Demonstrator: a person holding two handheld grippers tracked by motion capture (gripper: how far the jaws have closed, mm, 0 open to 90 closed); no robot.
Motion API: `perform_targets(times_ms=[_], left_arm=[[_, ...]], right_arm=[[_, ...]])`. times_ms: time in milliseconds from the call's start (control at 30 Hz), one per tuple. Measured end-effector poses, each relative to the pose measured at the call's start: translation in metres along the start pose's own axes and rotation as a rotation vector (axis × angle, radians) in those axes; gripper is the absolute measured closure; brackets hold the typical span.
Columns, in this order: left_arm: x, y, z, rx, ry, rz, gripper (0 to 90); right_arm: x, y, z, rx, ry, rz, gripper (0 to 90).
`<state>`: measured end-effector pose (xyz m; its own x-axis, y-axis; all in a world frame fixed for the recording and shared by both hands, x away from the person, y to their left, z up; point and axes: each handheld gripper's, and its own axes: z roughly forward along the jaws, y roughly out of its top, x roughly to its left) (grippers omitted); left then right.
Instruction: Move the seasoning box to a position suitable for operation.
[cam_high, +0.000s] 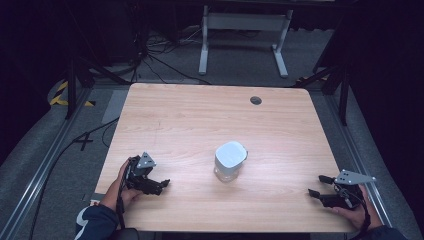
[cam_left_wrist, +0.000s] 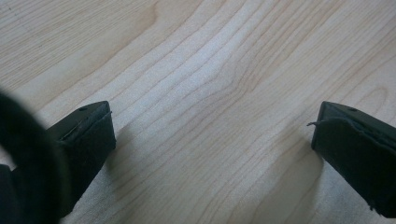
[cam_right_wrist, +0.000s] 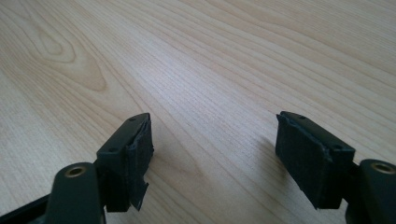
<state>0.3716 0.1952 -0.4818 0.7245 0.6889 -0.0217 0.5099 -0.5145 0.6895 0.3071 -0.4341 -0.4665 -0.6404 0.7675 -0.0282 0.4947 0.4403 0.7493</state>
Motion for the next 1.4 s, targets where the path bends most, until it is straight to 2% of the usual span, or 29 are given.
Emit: perform_targets(times_ms=[233,267,400,433,467,567,600,667,700,733,800,1067,1200,1333,1400], left_arm=[[-0.003,0.001,0.001,0.002,-0.031,0.036,0.0],[-0.004,0.002,0.001,0.003,-0.038,0.054,0.1],[-0.004,0.003,0.002,0.005,-0.055,0.066,0.1],[-0.004,0.003,0.002,0.005,-0.055,0.067,0.1],[-0.004,0.003,0.002,0.005,-0.055,0.067,0.1],[-0.005,0.005,0.003,0.013,-0.048,0.068,0.1],[-0.006,0.005,0.003,0.01,-0.049,0.061,0.1],[-0.008,0.004,0.004,0.002,-0.04,0.049,0.5],[-0.008,0.004,0.004,0.002,-0.04,0.049,0.5],[-0.009,0.005,0.004,0.002,-0.037,0.051,0.5],[-0.011,0.005,0.005,-0.001,-0.046,0.055,0.5],[-0.011,0.006,0.005,-0.001,-0.049,0.061,1.0],[-0.011,0.006,0.005,-0.001,-0.049,0.061,1.0],[-0.013,0.006,0.006,-0.002,-0.046,0.05,1.0],[-0.013,0.006,0.006,-0.004,-0.046,0.052,1.0]], right_arm=[[0.0,0.0,0.0,0.0,-0.001,-0.002,27.4],[0.0,0.0,0.0,0.0,-0.002,-0.002,27.4],[0.0,0.001,0.0,0.007,-0.002,0.0,27.6],[0.0,0.003,0.0,0.013,-0.004,0.004,35.1],[0.0,0.003,0.0,0.013,-0.004,0.004,35.1],[-0.002,0.009,0.0,0.005,0.005,0.014,63.2],[0.0,0.011,0.0,-0.003,0.008,-0.002,71.1],[0.003,0.018,-0.001,-0.032,0.015,-0.015,79.2],[0.003,0.018,-0.001,-0.032,0.015,-0.015,79.2],[0.004,0.022,-0.001,-0.041,0.013,-0.02,83.0],[0.007,0.033,-0.002,-0.071,0.002,-0.041,88.8],[0.015,0.056,-0.001,-0.126,0.042,-0.084,89.5],[0.024,0.082,0.008,-0.165,0.097,-0.107,89.6],[0.042,0.12,0.024,-0.22,0.173,-0.142,89.7],[0.045,0.127,0.026,-0.227,0.185,-0.147,89.7]])
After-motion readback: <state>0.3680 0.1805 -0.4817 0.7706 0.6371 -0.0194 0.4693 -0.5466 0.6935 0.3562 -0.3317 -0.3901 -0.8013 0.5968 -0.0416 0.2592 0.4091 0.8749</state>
